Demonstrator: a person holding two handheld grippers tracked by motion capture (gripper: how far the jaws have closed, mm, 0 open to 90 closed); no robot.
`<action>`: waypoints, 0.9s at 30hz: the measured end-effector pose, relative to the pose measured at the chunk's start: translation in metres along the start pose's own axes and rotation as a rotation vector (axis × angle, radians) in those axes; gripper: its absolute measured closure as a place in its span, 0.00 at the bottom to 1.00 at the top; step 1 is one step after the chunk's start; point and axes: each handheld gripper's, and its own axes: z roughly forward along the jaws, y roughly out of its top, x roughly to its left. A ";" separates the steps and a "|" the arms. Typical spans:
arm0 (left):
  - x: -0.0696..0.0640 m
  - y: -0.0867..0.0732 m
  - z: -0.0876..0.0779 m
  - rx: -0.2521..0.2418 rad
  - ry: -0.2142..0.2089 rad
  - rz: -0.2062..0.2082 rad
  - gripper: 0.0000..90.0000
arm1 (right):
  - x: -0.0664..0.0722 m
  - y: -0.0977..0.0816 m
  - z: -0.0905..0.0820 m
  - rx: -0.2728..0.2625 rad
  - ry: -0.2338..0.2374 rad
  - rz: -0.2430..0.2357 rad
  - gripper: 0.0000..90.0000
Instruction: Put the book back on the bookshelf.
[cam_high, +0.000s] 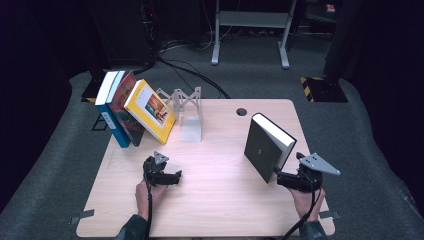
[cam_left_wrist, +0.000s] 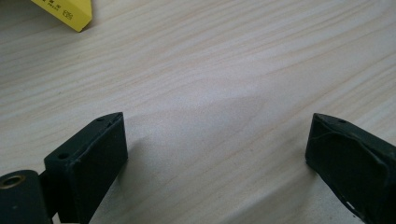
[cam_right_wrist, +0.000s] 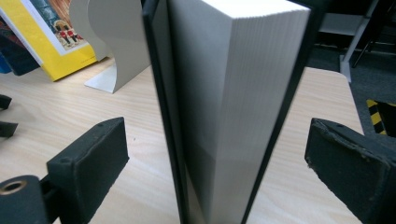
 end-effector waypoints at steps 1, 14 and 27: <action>0.000 0.000 0.000 0.000 0.000 0.000 0.06 | -0.001 0.002 0.004 0.005 0.003 0.001 0.06; 0.000 0.000 0.000 0.000 -0.001 0.001 0.06 | -0.012 0.010 0.044 0.017 0.056 0.042 0.27; 0.000 0.000 0.000 0.001 -0.002 0.002 0.06 | -0.010 0.006 0.054 0.016 0.091 -0.022 0.58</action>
